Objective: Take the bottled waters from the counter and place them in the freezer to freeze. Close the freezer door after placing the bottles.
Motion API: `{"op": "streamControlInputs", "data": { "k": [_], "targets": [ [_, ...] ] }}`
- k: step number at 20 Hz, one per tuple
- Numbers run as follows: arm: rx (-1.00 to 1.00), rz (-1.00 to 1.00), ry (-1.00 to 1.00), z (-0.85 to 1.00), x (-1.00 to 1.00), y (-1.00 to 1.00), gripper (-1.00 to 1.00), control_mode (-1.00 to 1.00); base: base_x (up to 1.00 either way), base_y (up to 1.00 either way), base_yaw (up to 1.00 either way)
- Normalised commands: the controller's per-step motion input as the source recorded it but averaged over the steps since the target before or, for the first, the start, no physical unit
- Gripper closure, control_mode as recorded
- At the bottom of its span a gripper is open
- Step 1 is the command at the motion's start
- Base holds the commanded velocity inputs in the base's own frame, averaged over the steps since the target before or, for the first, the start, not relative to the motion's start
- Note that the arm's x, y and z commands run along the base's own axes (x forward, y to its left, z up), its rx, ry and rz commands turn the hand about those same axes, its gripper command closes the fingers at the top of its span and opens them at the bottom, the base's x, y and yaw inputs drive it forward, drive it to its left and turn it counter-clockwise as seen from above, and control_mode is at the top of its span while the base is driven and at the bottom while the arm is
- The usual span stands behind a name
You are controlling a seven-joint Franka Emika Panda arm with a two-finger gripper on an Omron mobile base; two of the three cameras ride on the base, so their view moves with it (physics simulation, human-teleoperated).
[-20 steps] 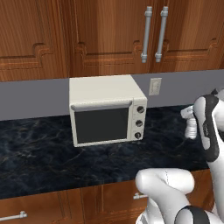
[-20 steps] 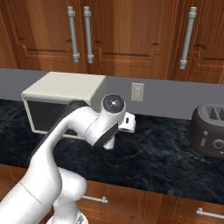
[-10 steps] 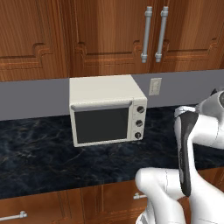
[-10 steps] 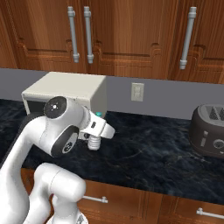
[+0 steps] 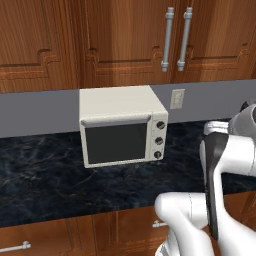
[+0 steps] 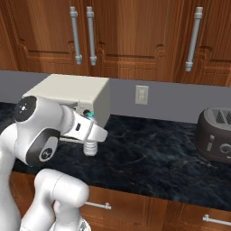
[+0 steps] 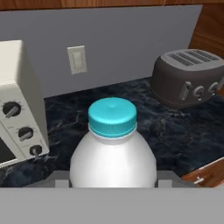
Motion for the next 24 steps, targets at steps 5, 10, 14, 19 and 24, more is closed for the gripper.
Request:
{"op": "streamControlInputs", "data": {
  "k": [5, 10, 14, 19, 24],
  "targets": [
    [0.00, 0.00, -0.04, 0.04, -0.65, 0.24, 1.00, -1.00, 0.00, 0.00, 0.00],
    [-0.02, 0.04, 0.00, 0.36, -0.49, 0.34, 1.00, -1.00, 0.00, 0.00, 0.00],
    [-0.06, 0.07, 0.00, 0.43, -0.34, 0.29, 1.00, -1.00, 0.00, 0.00, 0.00],
    [-0.01, 0.06, -0.05, 0.03, -0.41, 0.27, 1.00, -1.00, 0.00, 0.00, 0.00],
    [0.00, 0.10, -0.05, 0.00, -0.25, 0.13, 1.00, -1.00, 0.00, 0.00, 0.00]
  ]
}}
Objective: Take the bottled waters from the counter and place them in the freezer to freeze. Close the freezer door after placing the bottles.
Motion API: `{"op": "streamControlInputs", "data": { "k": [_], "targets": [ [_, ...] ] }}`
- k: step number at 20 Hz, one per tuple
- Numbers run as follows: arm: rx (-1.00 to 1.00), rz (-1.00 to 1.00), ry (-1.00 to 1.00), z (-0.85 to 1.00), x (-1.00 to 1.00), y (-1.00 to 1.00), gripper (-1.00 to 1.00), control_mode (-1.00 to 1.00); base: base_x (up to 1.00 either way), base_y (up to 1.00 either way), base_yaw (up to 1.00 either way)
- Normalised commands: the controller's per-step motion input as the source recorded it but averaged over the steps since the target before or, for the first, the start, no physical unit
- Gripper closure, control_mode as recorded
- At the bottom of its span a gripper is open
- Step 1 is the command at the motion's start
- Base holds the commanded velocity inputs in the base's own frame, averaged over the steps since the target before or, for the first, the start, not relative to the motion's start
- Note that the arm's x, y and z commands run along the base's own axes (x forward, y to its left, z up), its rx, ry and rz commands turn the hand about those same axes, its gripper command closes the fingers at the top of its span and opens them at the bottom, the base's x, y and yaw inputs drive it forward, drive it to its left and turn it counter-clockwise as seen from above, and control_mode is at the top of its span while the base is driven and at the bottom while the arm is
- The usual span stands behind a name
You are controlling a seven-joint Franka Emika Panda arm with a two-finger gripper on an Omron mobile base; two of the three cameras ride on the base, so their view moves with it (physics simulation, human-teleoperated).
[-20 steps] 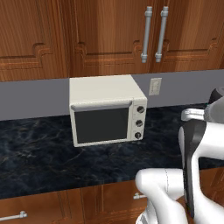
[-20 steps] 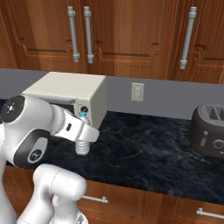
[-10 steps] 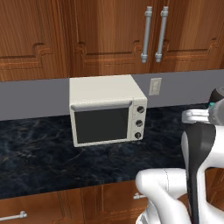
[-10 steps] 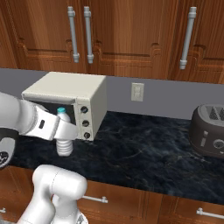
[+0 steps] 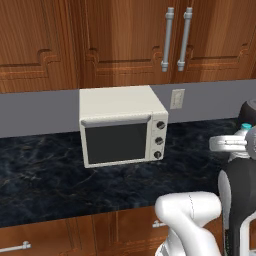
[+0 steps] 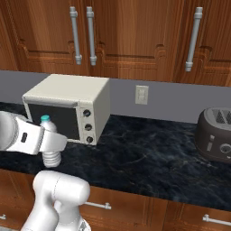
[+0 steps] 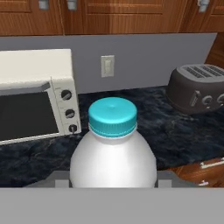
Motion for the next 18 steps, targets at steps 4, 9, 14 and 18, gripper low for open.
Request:
{"op": "streamControlInputs", "data": {
  "k": [4, 9, 14, 18],
  "targets": [
    [0.05, 0.04, -0.10, 0.00, -0.21, 0.00, 1.00, -1.00, 0.00, 0.00, 0.00],
    [0.00, 0.11, -0.04, 0.08, -0.05, 0.02, 1.00, -1.00, 0.00, 0.00, 0.00],
    [0.00, 0.14, 0.00, 0.20, 0.00, 0.16, 1.00, -1.00, 0.00, 0.00, 0.00],
    [-0.03, 0.14, 0.00, 0.10, 0.00, 0.20, 1.00, -1.00, 0.00, 0.00, 0.00]
  ]
}}
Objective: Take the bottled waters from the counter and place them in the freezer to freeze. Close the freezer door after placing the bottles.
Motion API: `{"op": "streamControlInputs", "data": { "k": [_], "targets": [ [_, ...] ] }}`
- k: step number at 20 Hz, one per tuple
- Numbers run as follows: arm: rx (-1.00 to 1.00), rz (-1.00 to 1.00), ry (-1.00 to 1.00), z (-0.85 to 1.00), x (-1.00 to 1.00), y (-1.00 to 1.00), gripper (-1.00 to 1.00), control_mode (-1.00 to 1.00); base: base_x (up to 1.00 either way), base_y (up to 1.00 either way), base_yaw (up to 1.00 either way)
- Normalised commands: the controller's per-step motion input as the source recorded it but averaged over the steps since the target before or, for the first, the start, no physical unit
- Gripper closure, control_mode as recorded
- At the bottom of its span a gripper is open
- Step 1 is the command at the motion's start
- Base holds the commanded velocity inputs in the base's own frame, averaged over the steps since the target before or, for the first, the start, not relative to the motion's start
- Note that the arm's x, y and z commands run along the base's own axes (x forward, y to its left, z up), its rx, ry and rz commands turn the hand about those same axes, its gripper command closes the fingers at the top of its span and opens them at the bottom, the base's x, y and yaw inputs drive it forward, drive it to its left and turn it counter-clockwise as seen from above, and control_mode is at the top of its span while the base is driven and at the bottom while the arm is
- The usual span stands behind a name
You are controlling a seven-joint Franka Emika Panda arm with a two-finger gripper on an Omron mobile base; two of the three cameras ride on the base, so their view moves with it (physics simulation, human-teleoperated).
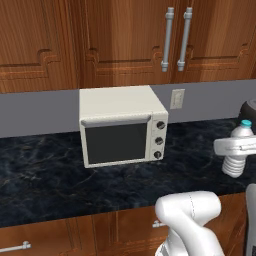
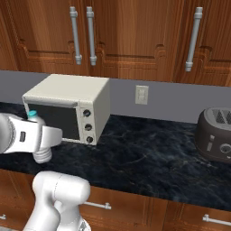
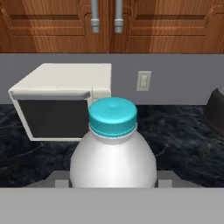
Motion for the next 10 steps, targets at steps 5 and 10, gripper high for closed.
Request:
{"op": "streamControlInputs", "data": {
  "k": [5, 10],
  "targets": [
    [-0.03, 0.01, 0.00, 0.00, 0.00, 0.08, 1.00, -1.00, 0.00, 0.00, 0.00],
    [0.00, -0.06, -0.01, 0.00, 0.00, 0.00, 1.00, -1.00, 0.00, 0.00, 0.00]
  ]
}}
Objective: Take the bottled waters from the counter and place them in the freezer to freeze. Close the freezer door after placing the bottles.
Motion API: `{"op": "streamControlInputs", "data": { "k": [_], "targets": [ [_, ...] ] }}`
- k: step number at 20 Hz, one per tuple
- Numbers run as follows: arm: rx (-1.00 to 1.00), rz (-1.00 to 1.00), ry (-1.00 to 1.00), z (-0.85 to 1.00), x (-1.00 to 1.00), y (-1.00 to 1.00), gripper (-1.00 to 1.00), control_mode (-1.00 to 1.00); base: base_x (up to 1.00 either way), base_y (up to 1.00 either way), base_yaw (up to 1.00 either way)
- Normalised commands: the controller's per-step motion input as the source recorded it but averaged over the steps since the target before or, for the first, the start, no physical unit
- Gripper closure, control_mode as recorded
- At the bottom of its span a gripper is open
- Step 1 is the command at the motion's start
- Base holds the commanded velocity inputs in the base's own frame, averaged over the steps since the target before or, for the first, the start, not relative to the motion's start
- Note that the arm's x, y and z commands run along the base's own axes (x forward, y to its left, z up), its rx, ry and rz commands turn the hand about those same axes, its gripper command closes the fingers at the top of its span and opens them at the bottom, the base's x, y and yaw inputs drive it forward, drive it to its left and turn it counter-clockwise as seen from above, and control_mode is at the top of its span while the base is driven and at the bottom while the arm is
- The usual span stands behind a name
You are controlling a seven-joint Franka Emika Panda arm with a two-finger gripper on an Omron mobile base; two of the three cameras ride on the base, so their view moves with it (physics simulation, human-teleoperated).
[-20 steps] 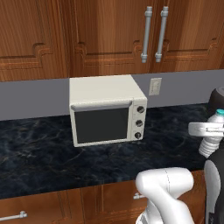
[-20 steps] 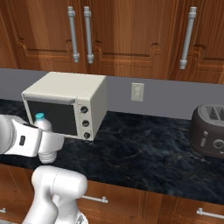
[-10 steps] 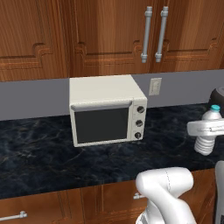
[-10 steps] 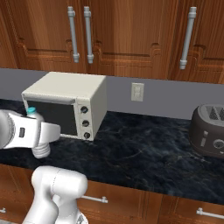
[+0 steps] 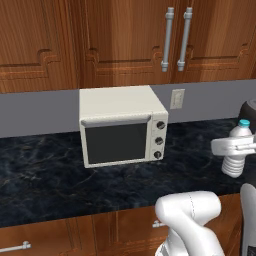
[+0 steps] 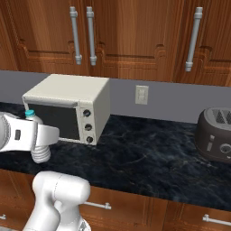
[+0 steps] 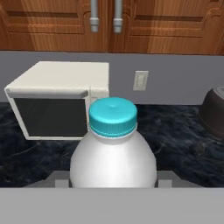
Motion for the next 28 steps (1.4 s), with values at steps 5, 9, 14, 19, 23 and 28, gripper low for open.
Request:
{"op": "streamControlInputs", "data": {
  "k": [5, 9, 14, 19, 23, 28],
  "targets": [
    [0.00, -0.06, 0.00, 0.00, 0.00, 0.00, 1.00, -1.00, 0.00, 0.00, 0.00],
    [0.00, -0.04, 0.00, 0.00, 0.00, 0.00, 1.00, -1.00, 0.00, 0.00, 0.00],
    [0.00, -0.02, 0.00, 0.00, 0.00, 0.00, 1.00, -1.00, 0.00, 0.00, 0.00],
    [0.00, 0.00, 0.00, 0.00, 0.00, 0.00, 1.00, -1.00, 0.00, 0.00, 0.00],
    [0.00, 0.00, 0.00, 0.00, 0.00, 0.00, 1.00, -1.00, 0.00, 0.00, 0.00],
    [0.00, 0.00, 0.00, 0.00, 0.00, 0.00, 1.00, 1.00, -0.03, 0.07, 0.07]
  ]
}}
